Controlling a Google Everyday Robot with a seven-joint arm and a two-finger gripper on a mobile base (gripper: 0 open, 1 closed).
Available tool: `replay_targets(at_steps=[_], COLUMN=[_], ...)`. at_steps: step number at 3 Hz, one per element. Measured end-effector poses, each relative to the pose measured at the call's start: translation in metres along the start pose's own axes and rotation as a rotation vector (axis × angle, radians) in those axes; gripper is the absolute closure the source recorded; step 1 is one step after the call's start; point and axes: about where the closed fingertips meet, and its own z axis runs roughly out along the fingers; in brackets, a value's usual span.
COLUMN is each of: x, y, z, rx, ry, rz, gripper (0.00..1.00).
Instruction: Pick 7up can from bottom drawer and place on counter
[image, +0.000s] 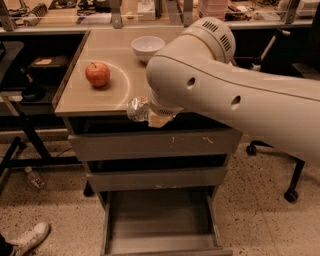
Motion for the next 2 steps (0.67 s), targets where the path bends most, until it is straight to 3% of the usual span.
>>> replay_targets(at_steps=[2], x=[-0.007], y=[-0.057], z=[0.017], rx=[-0.015], ry=[-0.044], rz=[0.004], gripper=[1.0])
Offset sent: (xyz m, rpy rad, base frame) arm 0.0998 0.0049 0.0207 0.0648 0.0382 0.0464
